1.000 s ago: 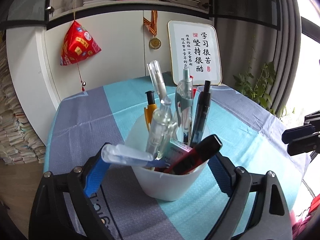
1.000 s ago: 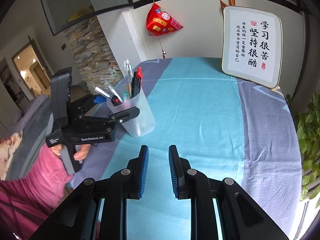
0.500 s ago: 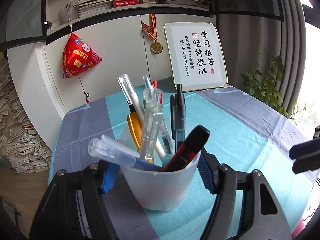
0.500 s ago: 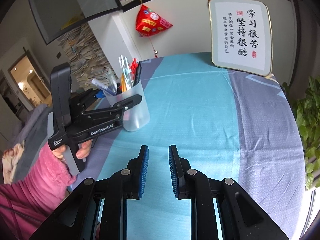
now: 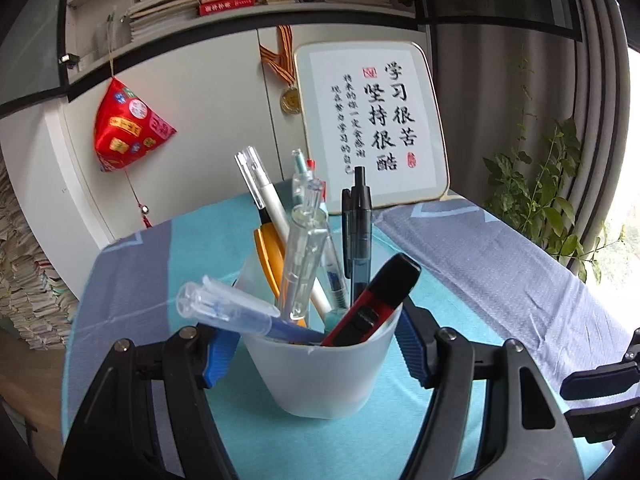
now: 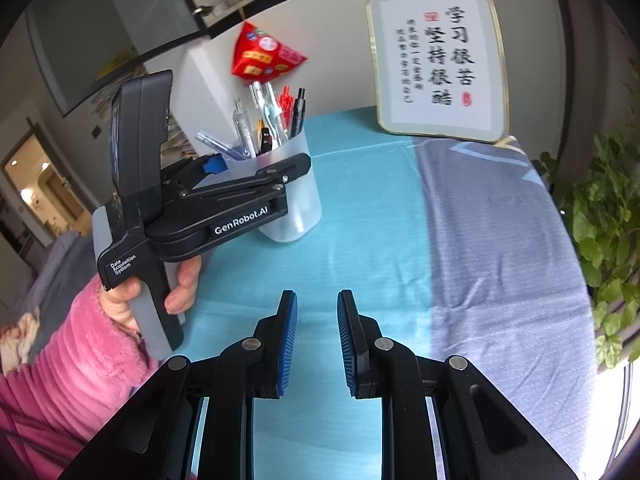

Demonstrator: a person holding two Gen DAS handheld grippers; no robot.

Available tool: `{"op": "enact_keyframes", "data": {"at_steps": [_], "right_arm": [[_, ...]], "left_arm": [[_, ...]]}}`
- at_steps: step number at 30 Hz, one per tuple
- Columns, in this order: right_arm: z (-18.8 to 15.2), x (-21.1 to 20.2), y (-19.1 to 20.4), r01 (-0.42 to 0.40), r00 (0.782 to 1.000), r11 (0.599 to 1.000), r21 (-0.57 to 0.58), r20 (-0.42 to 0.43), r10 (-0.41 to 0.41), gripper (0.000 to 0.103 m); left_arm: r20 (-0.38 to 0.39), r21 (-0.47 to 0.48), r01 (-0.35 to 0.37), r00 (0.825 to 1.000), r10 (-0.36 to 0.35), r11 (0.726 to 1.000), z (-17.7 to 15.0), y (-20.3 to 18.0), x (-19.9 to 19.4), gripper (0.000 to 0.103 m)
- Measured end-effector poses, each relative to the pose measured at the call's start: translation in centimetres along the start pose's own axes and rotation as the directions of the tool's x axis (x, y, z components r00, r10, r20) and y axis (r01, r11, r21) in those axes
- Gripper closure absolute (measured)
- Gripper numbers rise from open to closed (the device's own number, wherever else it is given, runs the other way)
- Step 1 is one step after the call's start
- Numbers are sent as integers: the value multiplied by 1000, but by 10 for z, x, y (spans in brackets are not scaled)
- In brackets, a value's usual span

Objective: Organize stationery
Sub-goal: 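Set the frosted cup down on the table with the left tool while withdrawing the right tool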

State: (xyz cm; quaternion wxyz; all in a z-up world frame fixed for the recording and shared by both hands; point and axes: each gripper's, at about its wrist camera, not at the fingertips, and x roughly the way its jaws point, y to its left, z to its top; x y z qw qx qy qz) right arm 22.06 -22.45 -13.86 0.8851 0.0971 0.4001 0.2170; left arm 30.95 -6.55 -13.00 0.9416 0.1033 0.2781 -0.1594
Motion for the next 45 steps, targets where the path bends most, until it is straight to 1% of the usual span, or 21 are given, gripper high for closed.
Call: {"op": "enact_keyframes", "data": {"at_steps": [3, 5, 6, 8, 10, 11, 12, 15, 17, 21, 24, 27, 31, 35, 37, 39, 40, 41, 42, 43, 45], "right_arm": [[1, -3, -9, 39, 999, 999, 28, 25, -39, 83], [2, -5, -13, 81, 995, 996, 37, 49, -83, 83], [3, -5, -14, 120, 991, 992, 40, 61, -123, 83], [5, -4, -15, 161, 984, 986, 49, 69, -164, 83], [6, -5, -15, 163, 983, 984, 67, 75, -168, 83], [6, -5, -14, 161, 983, 984, 72, 77, -166, 82], [6, -6, -12, 166, 982, 983, 76, 78, -172, 82], [7, -10, -5, 193, 976, 978, 75, 88, -199, 82], [7, -14, 1, 204, 972, 977, 69, 100, -210, 82], [7, -27, 20, 255, 957, 966, 52, 132, -260, 82], [6, -40, 34, 257, 952, 965, 48, 157, -262, 82], [6, -51, 48, 265, 947, 964, 32, 177, -266, 82], [7, -68, 70, 289, 937, 957, 34, 194, -290, 81], [6, -86, 81, 308, 934, 947, 87, 163, -318, 72], [5, -99, 88, 311, 930, 946, 92, 173, -323, 70], [4, -113, 99, 344, 916, 936, 77, 192, -352, 62], [2, -122, 108, 362, 904, 929, 72, 215, -369, 53], [-1, -130, 114, 367, 898, 928, 67, 235, -373, 44], [-5, -141, 123, 369, 891, 928, 54, 263, -370, 40], [-8, -147, 129, 371, 887, 927, 43, 280, -368, 34], [-14, -159, 142, 389, 872, 921, 22, 313, -376, 31]], "left_arm": [[5, 11, -13, 1000, 13, 1000, -2, -8, -3, 35], [-12, 7, 6, 1000, -6, 1000, -3, -10, -5, 35], [-20, 2, 7, 1000, -7, 1000, -3, -10, -6, 34], [-34, -13, 6, 999, -7, 1000, -4, -10, -9, 34], [-56, -20, 14, 998, -15, 1000, -6, -9, -14, 25], [-68, -25, 17, 998, -19, 1000, -7, -8, -16, 14], [-81, -33, 21, 996, -23, 999, -8, -7, -19, 7], [-94, -58, 14, 995, -19, 998, -13, -4, -34, 4], [-107, -66, 30, 994, -37, 997, -17, -1, -43, 3], [-124, -82, -2, 992, -8, 997, -28, 1, -72, 3], [-118, -106, -22, 993, 9, 994, -36, 2, -99, 3], [-94, -121, -102, 991, 91, 987, -39, 4, -134, 3], [-58, -148, -161, 986, 154, 976, -35, 9, -182, 3], [-46, -157, -216, 976, 211, 964, -33, 8, -224, 3], [-34, -165, -233, 973, 230, 958, -32, 5, -244, 3], [-14, -186, -225, 974, 226, 956, -32, 4, -259, 3], [2, -199, -219, 975, 224, 955, -33, 1, -269, 3], [12, -204, -216, 975, 223, 955, -34, 0, -274, 3], [26, -205, -212, 975, 222, 955, -36, -3, -282, 2], [36, -204, -211, 974, 222, 956, -37, -6, -288, 2], [42, -200, -206, 975, 219, 958, -39, -11, -294, 2]]}}
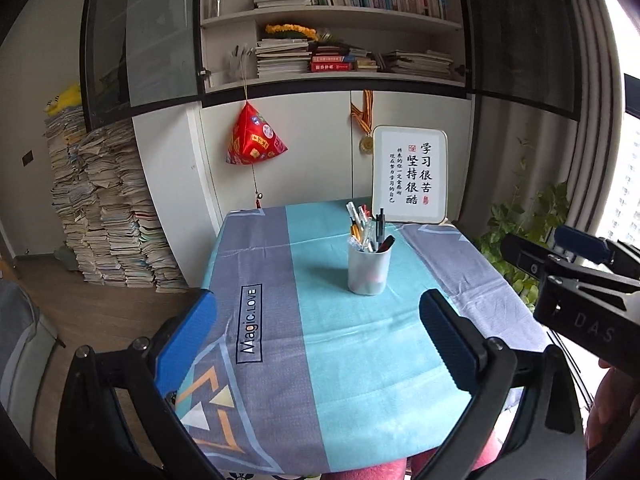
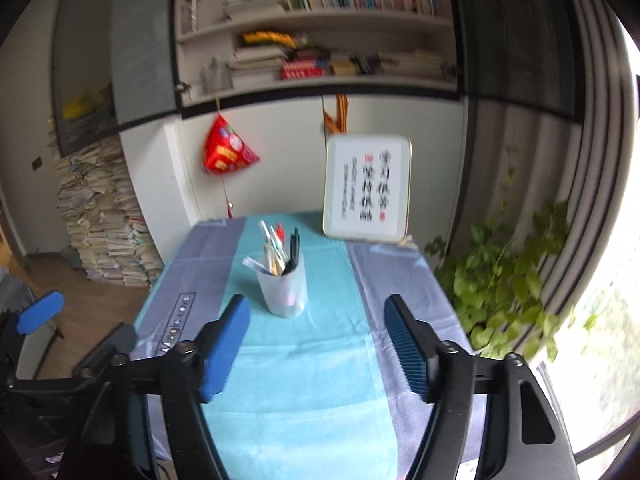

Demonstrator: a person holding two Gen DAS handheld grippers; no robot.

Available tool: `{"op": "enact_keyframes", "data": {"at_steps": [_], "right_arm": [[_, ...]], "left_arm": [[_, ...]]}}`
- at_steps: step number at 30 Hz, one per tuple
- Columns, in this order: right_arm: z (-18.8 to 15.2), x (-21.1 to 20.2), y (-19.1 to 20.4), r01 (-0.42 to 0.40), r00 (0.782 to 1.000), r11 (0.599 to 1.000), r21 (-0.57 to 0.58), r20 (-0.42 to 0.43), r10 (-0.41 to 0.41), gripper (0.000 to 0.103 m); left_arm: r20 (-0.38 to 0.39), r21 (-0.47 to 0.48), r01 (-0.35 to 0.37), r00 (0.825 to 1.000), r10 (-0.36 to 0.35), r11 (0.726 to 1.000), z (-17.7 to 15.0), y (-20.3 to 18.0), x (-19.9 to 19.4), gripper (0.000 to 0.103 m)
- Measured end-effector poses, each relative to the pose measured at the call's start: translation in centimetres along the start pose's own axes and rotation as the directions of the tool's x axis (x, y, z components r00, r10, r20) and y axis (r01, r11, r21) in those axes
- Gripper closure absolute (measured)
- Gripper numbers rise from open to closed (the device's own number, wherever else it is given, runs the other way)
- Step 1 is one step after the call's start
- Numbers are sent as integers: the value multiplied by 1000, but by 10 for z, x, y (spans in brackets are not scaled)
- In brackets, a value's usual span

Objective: Organize stationery
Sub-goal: 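Set the frosted cup down on the table with the left tool while withdrawing the right tool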

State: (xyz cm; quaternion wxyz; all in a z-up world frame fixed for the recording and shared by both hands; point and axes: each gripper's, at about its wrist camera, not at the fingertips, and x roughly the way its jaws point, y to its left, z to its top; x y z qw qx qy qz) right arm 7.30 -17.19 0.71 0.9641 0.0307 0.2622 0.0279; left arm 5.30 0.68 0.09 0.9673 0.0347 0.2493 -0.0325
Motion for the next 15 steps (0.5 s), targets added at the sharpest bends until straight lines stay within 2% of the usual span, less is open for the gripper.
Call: {"op": "enact_keyframes", "data": {"at_steps": [2, 7, 15], "right_arm": [[-1, -14, 5, 15, 1000, 1000, -24, 20, -15, 25], [1, -40, 9, 22, 998, 999, -29, 61, -20, 20], [2, -59, 9, 13, 996, 1000, -16, 88, -11, 19]], "left_arm": [[1, 3, 5, 1000, -5, 1000, -2, -2, -7, 2], [25, -2, 6, 1000, -6, 1000, -1, -4, -24, 2], [73, 2, 3, 997, -3, 1000, 0, -5, -46, 1]]}}
